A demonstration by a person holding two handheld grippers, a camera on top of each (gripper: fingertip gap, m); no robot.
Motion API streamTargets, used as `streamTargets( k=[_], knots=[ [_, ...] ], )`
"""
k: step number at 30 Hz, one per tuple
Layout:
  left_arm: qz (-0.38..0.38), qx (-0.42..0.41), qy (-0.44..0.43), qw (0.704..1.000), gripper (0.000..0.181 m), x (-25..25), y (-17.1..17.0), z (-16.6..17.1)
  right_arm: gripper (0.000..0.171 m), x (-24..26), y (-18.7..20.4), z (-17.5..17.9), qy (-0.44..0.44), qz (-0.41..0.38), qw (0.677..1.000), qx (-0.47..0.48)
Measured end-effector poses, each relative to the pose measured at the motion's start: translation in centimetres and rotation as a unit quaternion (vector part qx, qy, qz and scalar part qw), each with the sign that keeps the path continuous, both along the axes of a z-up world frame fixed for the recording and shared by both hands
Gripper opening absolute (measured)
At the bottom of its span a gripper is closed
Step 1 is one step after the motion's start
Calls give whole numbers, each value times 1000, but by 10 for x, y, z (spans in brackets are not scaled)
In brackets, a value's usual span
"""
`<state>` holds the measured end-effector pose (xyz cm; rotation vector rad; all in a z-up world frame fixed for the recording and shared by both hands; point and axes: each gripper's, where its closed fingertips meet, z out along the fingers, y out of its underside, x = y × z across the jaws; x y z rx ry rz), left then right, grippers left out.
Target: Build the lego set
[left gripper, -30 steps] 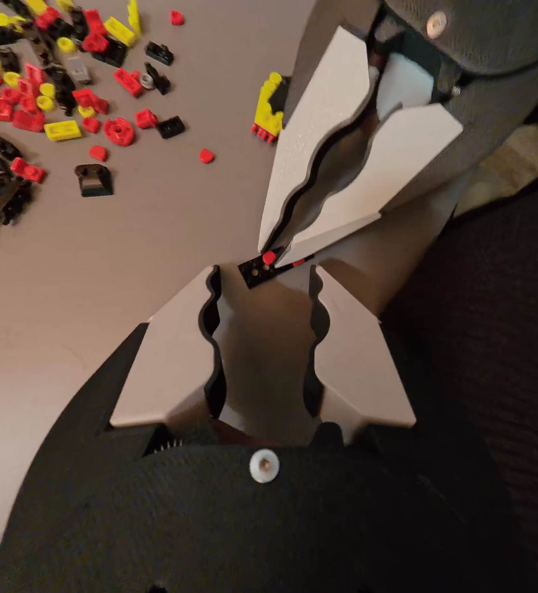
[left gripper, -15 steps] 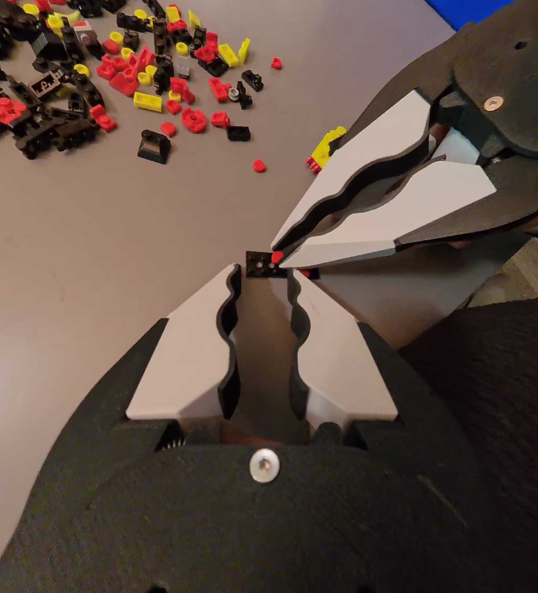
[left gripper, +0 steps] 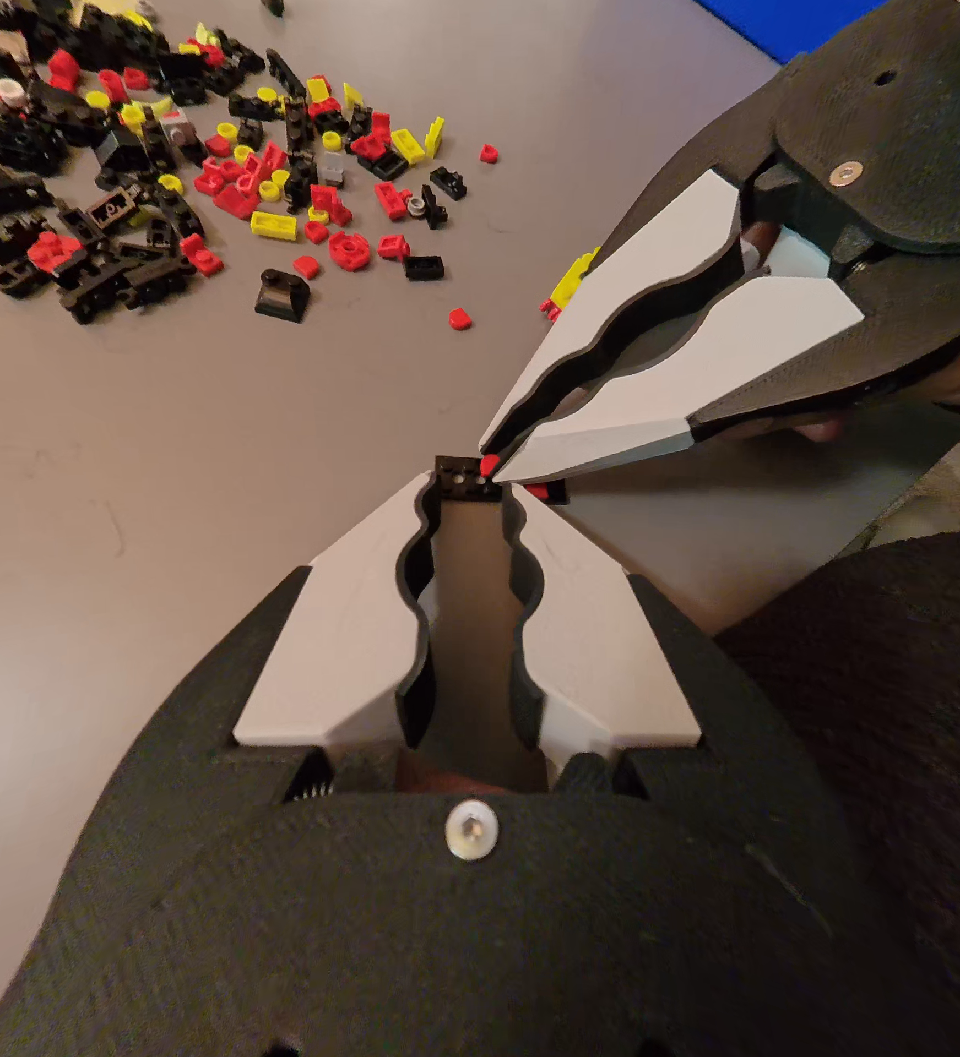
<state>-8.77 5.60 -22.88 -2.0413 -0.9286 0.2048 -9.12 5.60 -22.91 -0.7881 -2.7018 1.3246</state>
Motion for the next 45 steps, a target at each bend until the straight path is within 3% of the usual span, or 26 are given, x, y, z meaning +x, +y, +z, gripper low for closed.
streamTargets(
  k=[5, 12, 26, 30, 32, 36, 41, 45],
  knots=[
    [-21, -5, 10, 1000, 8, 3, 4, -1, 6, 0, 1, 0, -3, 2, 1000, -1],
    [-15, 13, -29, 999, 9, 4, 4, -3, 6, 0, 1, 0, -4, 3, 1000, -3],
    [-45, -101, 12, 994, 13, 8, -1, -10, 4, -2, -1, 2, 10, -9, 1000, 9],
    [-63, -119, 27, 990, 10, 10, 3, -11, 0, -13, -9, 44, 20, -39, 995, -93],
    [-62, -113, 32, 991, 10, 10, 4, -11, 0, -30, 9, 37, 95, -54, 994, -16],
    [-66, -110, 29, 991, 9, 10, 5, -10, 0, -9, 11, 24, 23, -13, 998, -53],
    [-76, -110, 32, 991, 8, 10, 5, -9, 9, -7, 8, 14, 56, 36, 998, -5],
    [-79, -111, 30, 990, 8, 10, 5, -9, 9, 0, 5, 3, 31, 55, 998, 9]
  ],
)
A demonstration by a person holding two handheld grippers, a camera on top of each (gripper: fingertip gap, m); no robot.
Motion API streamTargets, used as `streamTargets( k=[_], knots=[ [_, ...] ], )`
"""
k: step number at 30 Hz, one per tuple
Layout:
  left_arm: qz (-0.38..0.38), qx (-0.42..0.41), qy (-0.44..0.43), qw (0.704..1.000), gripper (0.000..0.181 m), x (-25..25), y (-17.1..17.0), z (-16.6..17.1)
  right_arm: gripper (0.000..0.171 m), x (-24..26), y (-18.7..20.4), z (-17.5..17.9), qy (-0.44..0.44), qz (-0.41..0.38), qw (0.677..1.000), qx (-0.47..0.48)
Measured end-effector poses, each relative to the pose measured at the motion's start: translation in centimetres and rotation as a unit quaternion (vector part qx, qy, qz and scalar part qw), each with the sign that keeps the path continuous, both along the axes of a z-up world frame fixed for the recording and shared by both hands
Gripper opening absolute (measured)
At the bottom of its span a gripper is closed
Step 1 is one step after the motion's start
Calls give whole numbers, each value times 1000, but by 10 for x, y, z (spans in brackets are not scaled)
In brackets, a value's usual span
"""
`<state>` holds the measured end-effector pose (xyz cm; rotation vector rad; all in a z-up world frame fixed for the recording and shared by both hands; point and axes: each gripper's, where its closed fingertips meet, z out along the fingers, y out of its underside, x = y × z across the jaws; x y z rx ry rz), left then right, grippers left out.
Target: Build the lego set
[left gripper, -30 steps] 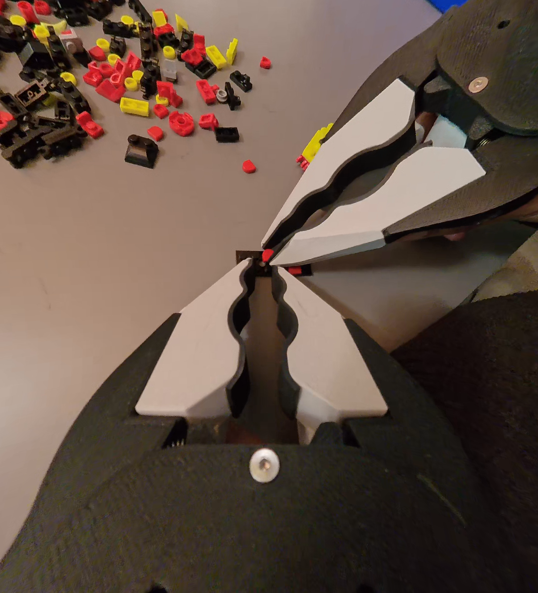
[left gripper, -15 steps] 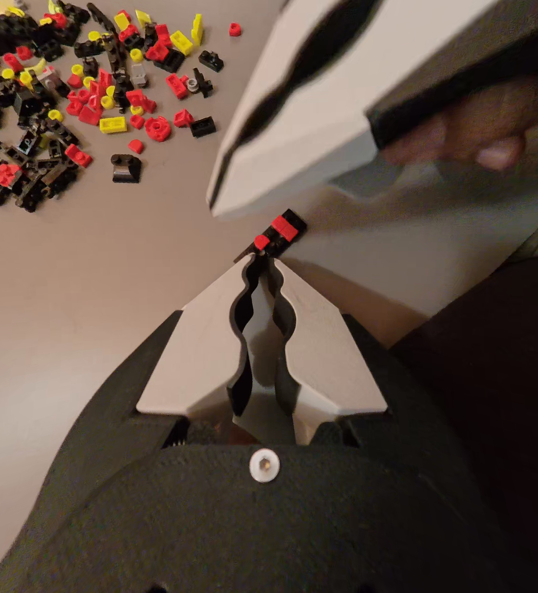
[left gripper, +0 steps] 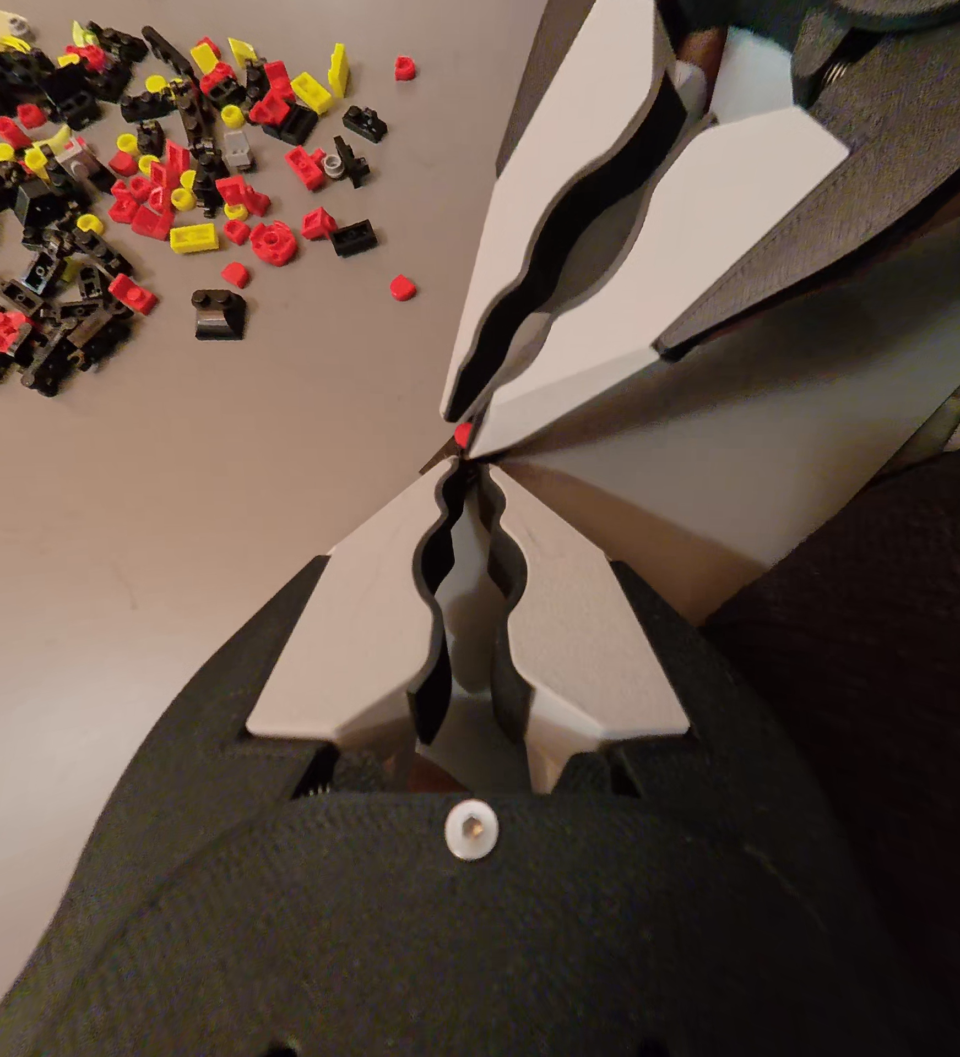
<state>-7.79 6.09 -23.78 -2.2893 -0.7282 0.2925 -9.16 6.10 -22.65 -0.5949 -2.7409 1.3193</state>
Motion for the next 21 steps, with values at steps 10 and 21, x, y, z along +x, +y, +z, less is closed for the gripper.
streamTargets(
  k=[10, 21],
  knots=[
    [-10, 6, -11, 1000, 7, 1, -1, 0, 6, 1, 0, -5, 10, 2, 1000, 20],
    [-9, -3, -33, 999, 6, 3, -2, -1, 5, 2, 2, -1, -22, -24, 999, -8]
  ],
)
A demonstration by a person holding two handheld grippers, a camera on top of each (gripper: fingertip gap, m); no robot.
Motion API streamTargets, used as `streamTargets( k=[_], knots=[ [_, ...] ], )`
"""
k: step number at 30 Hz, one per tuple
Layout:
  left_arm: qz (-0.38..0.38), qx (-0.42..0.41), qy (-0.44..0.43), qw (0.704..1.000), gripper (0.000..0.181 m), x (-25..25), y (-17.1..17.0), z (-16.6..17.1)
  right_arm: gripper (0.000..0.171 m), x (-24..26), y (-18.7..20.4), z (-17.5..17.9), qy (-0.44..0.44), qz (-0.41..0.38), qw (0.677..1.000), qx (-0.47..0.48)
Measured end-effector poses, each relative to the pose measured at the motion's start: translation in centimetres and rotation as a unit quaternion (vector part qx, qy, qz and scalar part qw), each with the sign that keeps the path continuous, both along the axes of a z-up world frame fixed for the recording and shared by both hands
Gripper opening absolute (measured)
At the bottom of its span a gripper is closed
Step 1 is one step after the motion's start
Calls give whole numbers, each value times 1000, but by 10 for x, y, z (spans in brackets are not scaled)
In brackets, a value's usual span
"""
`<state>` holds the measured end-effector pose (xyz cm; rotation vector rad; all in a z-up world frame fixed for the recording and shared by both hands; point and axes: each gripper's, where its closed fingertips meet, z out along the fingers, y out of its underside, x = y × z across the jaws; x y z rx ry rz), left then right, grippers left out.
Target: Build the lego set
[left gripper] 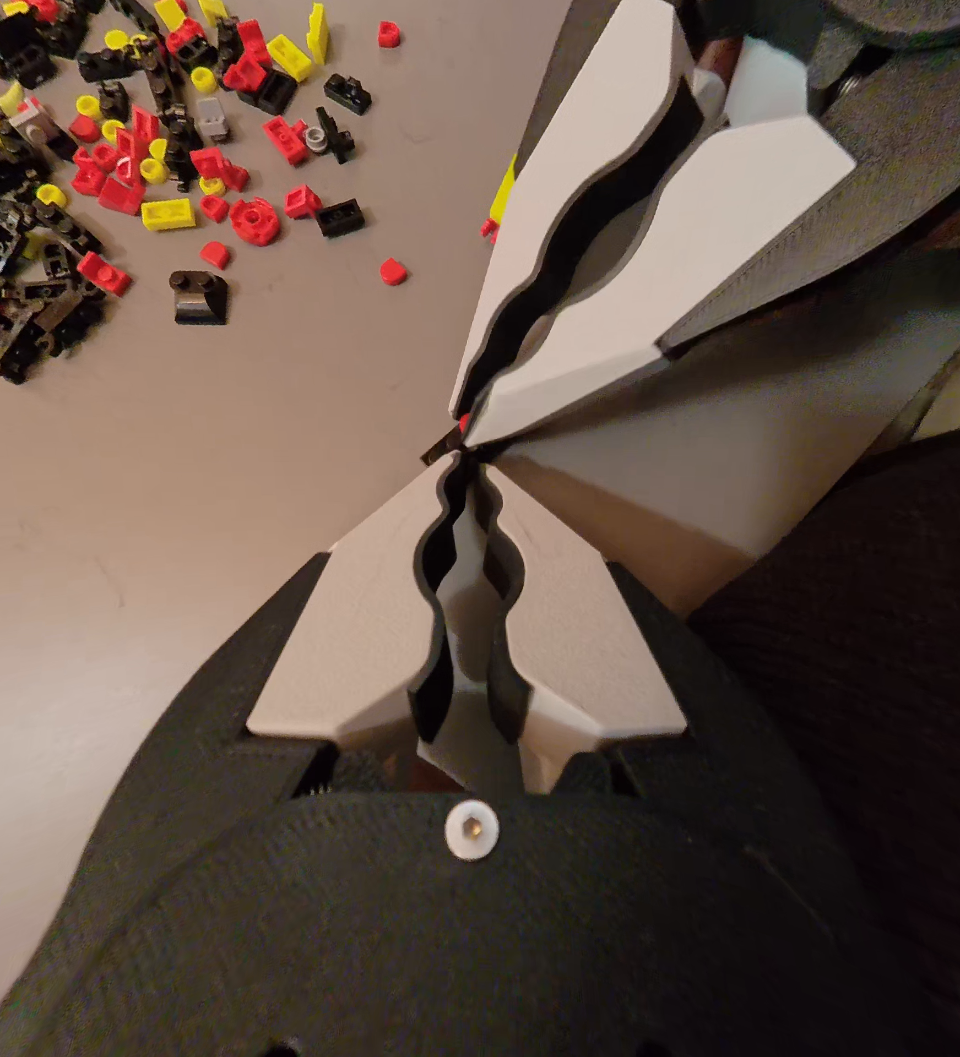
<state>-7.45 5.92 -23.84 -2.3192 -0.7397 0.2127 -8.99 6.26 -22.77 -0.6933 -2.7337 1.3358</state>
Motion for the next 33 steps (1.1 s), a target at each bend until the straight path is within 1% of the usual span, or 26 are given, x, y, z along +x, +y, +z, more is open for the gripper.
streamTargets(
  k=[2, 3, 5, 7, 11, 15, 19, 23, 27, 30, 33],
  knots=[
    [4, -3, 4, 1000, 7, 0, -1, 0, 1, -10, -5, 35, 5, -25, 995, -93],
    [3, -3, 8, 1000, 6, -1, 0, 0, 0, -19, -1, 47, 16, -44, 993, -109],
    [5, 8, 3, 1000, 6, -1, 0, 0, 0, -29, 11, 44, 51, -53, 994, -78],
    [3, 10, 3, 1000, 5, -2, 1, 1, 0, -30, 17, 46, 45, -68, 993, -87],
    [-1, -10, 26, 1000, 5, -4, 1, 1, 0, -43, 28, 38, 54, -100, 992, -55],
    [7, 2, 23, 1000, 3, -5, -1, 2, 0, -57, 45, 49, 89, -120, 988, -48],
    [10, 11, 13, 1000, 3, -6, -4, 3, 0, -61, 68, 68, 117, -143, 981, -58],
    [9, 9, 24, 1000, 3, -6, -4, 3, 0, -63, 109, 98, 177, -184, 967, -31],
    [5, -1, 37, 999, 3, -6, -5, 3, 0, -51, 149, 130, 193, -223, 955, -35],
    [4, -8, 43, 999, 3, -5, -5, 3, 0, -39, 182, 145, 232, -256, 938, 9],
    [2, -12, 49, 999, 3, -5, -5, 3, 0, -27, 217, 163, 285, -290, 911, 70]
  ],
)
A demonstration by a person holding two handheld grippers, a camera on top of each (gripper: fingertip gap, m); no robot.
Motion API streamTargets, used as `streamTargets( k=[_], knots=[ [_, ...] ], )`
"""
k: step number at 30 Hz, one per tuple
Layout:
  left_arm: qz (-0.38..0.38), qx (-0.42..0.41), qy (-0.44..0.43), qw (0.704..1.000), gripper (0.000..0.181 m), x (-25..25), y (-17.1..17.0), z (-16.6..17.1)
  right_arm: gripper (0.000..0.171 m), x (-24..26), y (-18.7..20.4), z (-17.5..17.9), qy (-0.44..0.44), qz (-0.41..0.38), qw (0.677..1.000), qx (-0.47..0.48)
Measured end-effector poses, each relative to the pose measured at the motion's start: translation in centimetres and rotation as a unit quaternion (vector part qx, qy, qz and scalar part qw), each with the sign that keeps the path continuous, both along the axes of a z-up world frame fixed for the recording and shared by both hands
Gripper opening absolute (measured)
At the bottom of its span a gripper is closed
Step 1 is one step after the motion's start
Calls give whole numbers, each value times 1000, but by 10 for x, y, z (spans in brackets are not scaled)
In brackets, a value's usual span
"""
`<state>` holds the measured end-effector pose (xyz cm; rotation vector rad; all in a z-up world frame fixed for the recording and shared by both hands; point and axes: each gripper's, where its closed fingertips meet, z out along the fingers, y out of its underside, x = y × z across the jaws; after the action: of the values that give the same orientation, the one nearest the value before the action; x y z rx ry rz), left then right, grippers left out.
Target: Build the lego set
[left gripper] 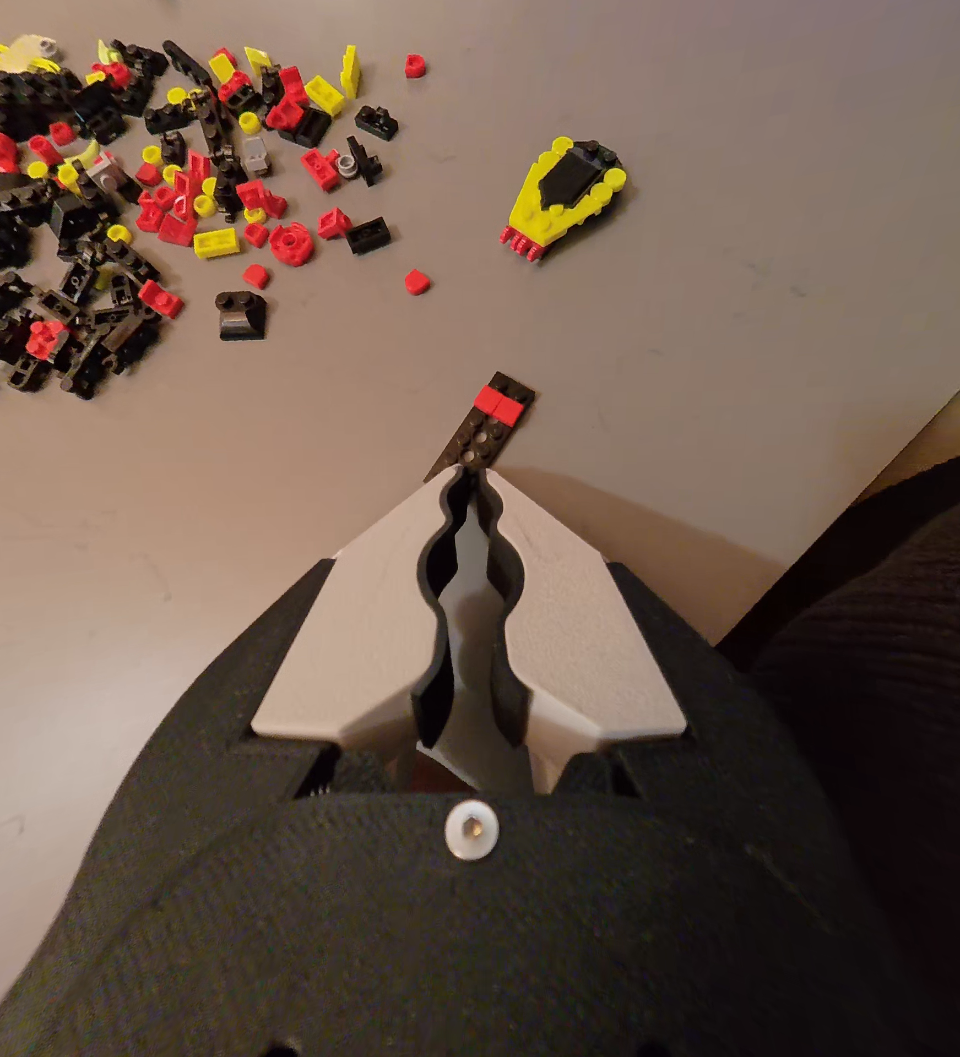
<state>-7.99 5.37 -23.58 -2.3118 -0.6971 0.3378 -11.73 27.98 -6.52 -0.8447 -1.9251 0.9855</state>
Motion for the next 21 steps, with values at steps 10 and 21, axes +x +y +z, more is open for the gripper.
streamTargets(
  k=[10, 21],
  knots=[
    [-15, -8, 12, 1000, 4, -2, 3, 0, 1, 57, 125, 36, 22, -190, 980, 52],
    [-49, -15, 19, 999, 4, -10, 18, 0, 15, 117, 253, -139, -155, -365, 906, -148]
  ],
)
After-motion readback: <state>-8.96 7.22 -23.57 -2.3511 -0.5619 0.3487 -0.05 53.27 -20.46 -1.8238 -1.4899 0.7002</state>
